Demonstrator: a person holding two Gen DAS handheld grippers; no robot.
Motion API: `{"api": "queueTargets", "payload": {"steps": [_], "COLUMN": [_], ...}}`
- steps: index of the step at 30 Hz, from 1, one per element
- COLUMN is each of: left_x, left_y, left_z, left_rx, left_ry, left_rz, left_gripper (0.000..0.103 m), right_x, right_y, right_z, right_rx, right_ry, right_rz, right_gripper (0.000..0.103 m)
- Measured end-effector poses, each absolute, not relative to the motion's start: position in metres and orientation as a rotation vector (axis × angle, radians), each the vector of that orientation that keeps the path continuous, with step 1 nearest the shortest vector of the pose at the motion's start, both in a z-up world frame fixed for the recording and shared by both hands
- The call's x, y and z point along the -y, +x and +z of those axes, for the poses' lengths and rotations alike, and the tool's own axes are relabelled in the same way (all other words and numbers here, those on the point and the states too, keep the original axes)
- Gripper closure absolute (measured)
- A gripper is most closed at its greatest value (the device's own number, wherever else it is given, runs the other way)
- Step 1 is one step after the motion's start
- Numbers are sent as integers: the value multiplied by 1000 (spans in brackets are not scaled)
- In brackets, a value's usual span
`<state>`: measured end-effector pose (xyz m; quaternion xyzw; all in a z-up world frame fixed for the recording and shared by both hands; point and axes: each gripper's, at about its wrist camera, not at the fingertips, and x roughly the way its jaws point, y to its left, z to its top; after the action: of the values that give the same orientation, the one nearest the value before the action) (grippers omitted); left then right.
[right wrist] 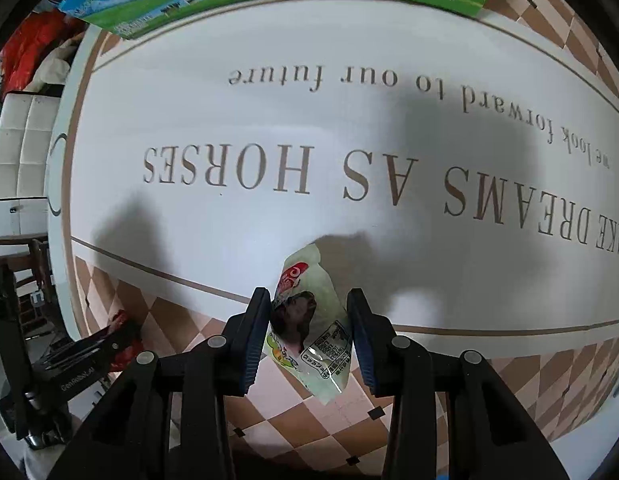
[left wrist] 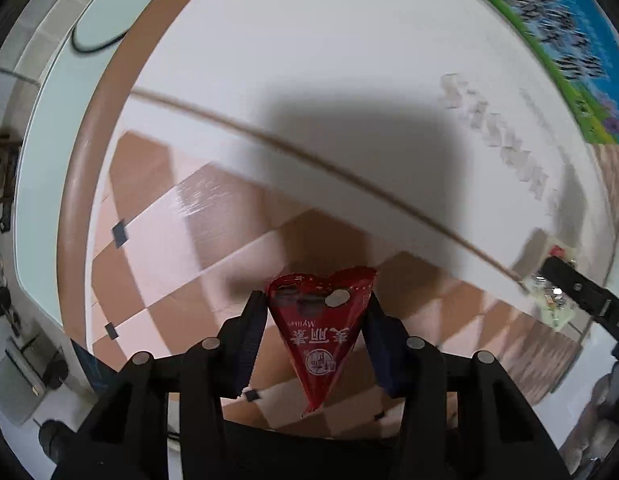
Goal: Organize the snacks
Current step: 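Carry both packets over the box and open both tools to drop them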
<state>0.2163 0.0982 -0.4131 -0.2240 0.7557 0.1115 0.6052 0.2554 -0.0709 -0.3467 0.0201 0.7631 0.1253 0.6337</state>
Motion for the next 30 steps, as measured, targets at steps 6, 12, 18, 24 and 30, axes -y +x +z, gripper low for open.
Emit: {"api": "queueTargets", "payload": {"steps": [6,12,18,24,30], "left_x": [-78,-71,-79,-82,-92], "left_y": [262,335,423,505,600], "left_z": [-353,-282,-233,-227,-259], "left_rx": [-1618,-1463,-1366,-1338,-1410], "left_ry": [-519,-480,-411,-354,-351], "left_rz": [121,-26,-104,-101,-108], "left_gripper": [59,59,59,59,59], "right_x": [80,91,94,88,77], "right_y": [262,292,356,441,523], "right_z": [-314,-253,-189,-168,-189], "right_rx": [-1713,-1609,-1475,-1398,-1417], "right_ry": [145,251,328,323,310], "right_rz": [305,332,333,277,233], "right_gripper": [61,61,61,61,61]}}
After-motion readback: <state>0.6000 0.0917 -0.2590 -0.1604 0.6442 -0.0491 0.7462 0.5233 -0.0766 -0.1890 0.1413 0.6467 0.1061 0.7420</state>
